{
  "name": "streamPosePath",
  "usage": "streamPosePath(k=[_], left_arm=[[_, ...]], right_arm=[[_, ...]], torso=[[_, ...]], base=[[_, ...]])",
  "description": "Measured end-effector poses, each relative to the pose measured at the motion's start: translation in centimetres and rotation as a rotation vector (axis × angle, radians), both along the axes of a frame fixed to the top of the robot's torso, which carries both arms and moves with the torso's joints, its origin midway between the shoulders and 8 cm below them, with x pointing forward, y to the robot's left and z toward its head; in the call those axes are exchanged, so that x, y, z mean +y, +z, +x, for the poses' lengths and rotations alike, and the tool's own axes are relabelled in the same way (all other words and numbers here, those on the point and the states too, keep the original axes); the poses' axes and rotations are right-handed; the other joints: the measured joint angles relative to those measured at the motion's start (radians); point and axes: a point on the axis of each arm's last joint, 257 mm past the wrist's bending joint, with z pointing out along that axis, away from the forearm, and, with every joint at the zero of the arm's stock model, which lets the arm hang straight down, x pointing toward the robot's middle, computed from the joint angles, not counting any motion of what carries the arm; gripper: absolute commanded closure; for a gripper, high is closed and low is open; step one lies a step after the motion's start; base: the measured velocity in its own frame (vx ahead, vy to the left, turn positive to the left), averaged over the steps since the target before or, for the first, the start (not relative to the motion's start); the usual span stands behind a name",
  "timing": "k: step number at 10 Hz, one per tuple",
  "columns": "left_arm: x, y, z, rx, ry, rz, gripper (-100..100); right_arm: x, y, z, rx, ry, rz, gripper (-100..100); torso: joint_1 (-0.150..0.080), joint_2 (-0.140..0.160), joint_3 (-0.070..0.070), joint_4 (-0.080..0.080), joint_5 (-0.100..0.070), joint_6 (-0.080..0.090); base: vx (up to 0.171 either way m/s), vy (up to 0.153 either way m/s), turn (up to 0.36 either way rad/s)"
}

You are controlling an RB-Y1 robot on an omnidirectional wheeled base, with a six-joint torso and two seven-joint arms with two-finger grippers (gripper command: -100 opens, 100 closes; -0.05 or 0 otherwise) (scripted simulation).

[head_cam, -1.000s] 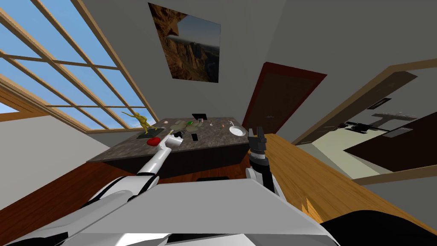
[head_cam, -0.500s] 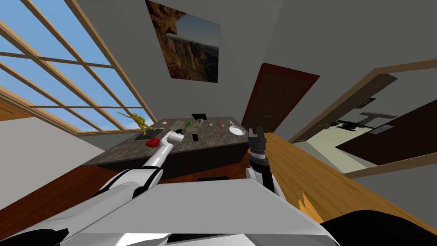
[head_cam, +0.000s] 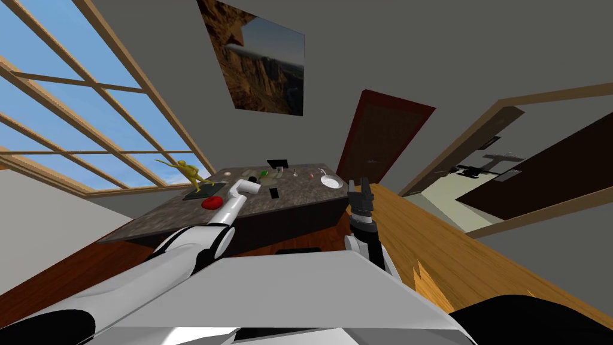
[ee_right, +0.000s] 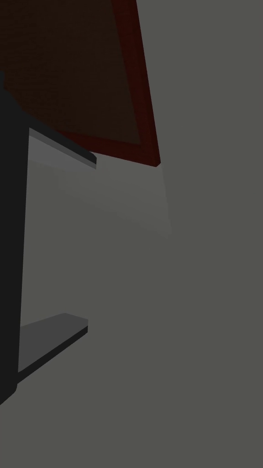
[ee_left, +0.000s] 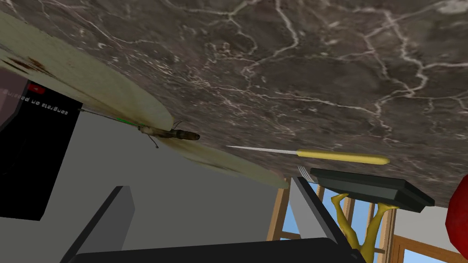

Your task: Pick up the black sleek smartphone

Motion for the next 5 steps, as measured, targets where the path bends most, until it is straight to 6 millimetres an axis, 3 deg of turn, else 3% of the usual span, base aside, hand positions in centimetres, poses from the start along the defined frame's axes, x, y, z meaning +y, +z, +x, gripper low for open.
streamPosePath(k=[5], left_arm=[[-0.95, 0.2, -0.18, 0.086, 0.043, -0.052, -100]], right_arm=[[0.0, 0.0, 0.0, 0.0, 0.0, 0.0, 0]], torso=[[-0.002, 0.0, 0.0, 0.0, 0.0, -0.001]], base=[[-0.018, 0.049, -0.057]])
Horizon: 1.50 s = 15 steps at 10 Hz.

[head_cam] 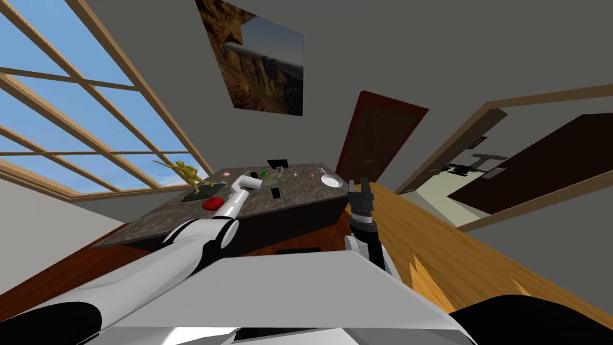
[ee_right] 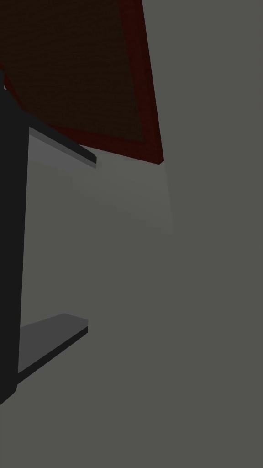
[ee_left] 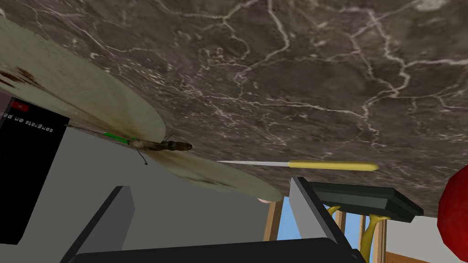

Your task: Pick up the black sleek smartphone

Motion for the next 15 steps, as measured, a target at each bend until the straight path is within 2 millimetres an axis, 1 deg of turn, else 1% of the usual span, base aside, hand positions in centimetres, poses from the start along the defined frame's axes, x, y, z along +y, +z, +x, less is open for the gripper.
streamPosePath(k=[4, 5, 8, 10, 12, 13, 14, 15], left_arm=[[-2.0, 0.0, -0.1, 0.091, 0.026, -0.074, -100], [-2.2, 0.0, -0.4, 0.106, 0.031, -0.079, -100], [-4.5, 0.0, -0.5, 0.18, 0.039, -0.143, -100], [-5.2, 0.1, -0.9, 0.216, 0.042, -0.164, -100], [-6.8, 0.2, -1.2, 0.26, 0.039, -0.201, -100], [-8.2, 0.5, -1.2, 0.283, 0.031, -0.226, -100], [-8.8, 0.5, -1.6, 0.307, 0.031, -0.24, -100], [-8.9, 0.3, -2.0, 0.325, 0.034, -0.246, -100]], right_arm=[[0.0, 0.0, 0.0, 0.0, 0.0, 0.0, 0], [0.0, 0.0, 0.0, 0.0, 0.0, 0.0, 0], [0.0, 0.0, 0.0, 0.0, 0.0, 0.0, 0], [0.0, 0.0, 0.0, 0.0, 0.0, 0.0, 0], [0.0, 0.0, 0.0, 0.0, 0.0, 0.0, 0], [0.0, 0.0, 0.0, 0.0, 0.0, 0.0, 0], [0.0, 0.0, 0.0, 0.0, 0.0, 0.0, 0], [0.0, 0.0, 0.0, 0.0, 0.0, 0.0, 0]], torso=[[0.002, 0.0, 0.0, 0.0, 0.0, 0.0], [0.0, 0.0, 0.0, 0.0, 0.0, 0.0], [0.001, 0.0, 0.0, 0.0, 0.0, 0.001], [0.0, 0.0, 0.0, 0.0, 0.0, 0.0], [0.0, 0.0, 0.0, 0.0, 0.0, 0.0], [0.001, 0.0, 0.0, 0.0, 0.0, 0.0], [0.002, 0.0, 0.0, 0.0, 0.0, 0.0], [0.0, -0.001, -0.001, 0.0, 0.0, 0.0]], base=[[-0.017, 0.059, -0.067], [-0.014, 0.047, -0.12], [-0.023, 0.064, -0.087], [-0.01, 0.038, -0.056], [-0.015, 0.063, -0.091], [-0.008, 0.066, -0.068], [-0.002, 0.029, 0.008], [-0.011, 0.045, -0.111]])
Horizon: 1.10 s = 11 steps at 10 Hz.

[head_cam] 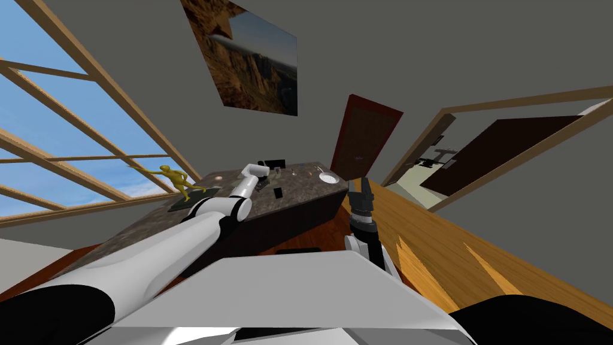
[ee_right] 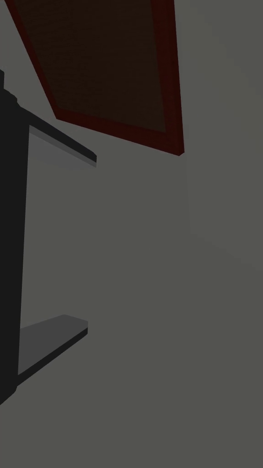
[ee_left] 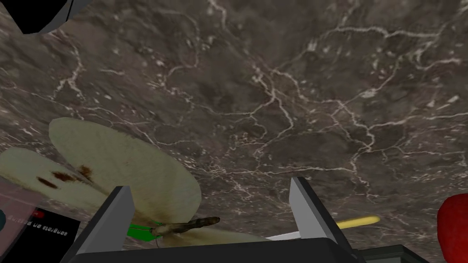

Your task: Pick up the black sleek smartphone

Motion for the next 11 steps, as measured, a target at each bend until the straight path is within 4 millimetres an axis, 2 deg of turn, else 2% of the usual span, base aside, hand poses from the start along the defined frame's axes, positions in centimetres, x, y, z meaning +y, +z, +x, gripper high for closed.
streamPosePath(k=[5, 7, 9, 11], left_arm=[[-4.7, 1.0, -1.3, 0.121, -0.032, -0.099, -100], [-5.6, 1.0, -2.1, 0.152, -0.039, -0.116, -100], [-8.2, 1.7, -3.0, 0.205, -0.066, -0.162, -100], [-9.1, 1.9, -3.8, 0.246, -0.075, -0.18, -100]], right_arm=[[0.0, 0.0, 0.0, 0.0, 0.0, 0.0, 0], [0.0, 0.0, 0.0, 0.0, 0.0, 0.0, 0], [0.0, 0.0, 0.0, 0.0, 0.0, 0.0, 0], [0.0, 0.0, 0.0, 0.0, 0.0, 0.0, 0]], torso=[[0.001, -0.001, 0.0, 0.0, 0.0, 0.001], [-0.001, -0.001, 0.0, 0.0, 0.0, 0.0], [0.002, -0.001, -0.001, 0.0, 0.0, 0.0], [0.0, -0.001, -0.001, 0.0, 0.0, 0.0]], base=[[-0.002, 0.061, -0.08], [0.002, 0.031, -0.041], [0.012, 0.091, -0.109], [0.006, 0.027, -0.012]])
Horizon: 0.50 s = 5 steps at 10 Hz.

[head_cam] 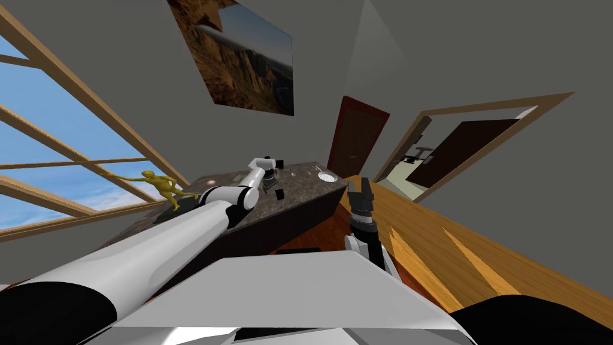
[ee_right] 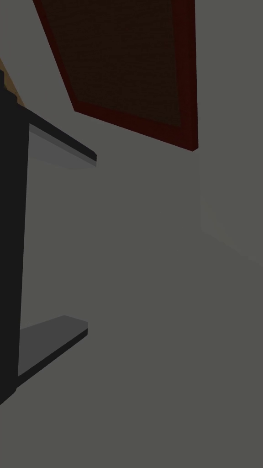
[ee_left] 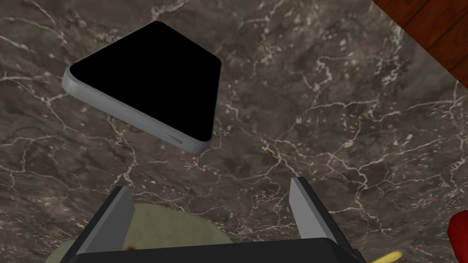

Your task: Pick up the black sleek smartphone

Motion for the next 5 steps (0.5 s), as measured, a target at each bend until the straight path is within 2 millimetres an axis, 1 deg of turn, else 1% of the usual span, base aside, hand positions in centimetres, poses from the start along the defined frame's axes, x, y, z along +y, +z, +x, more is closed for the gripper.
streamPosePath(k=[3, 5], left_arm=[[-2.2, 0.7, -1.1, 0.054, -0.03, -0.041, -100], [-3.7, 1.0, -1.8, 0.093, -0.05, -0.063, -100]], right_arm=[[0.0, 0.0, 0.0, 0.0, 0.0, 0.0, 0], [0.0, 0.0, 0.0, 0.0, 0.0, 0.0, 0]], torso=[[0.0, 0.0, 0.0, 0.0, 0.0, 0.001], [0.0, -0.001, 0.0, 0.0, 0.0, 0.0]], base=[[0.013, 0.041, -0.07], [0.023, 0.058, -0.083]])
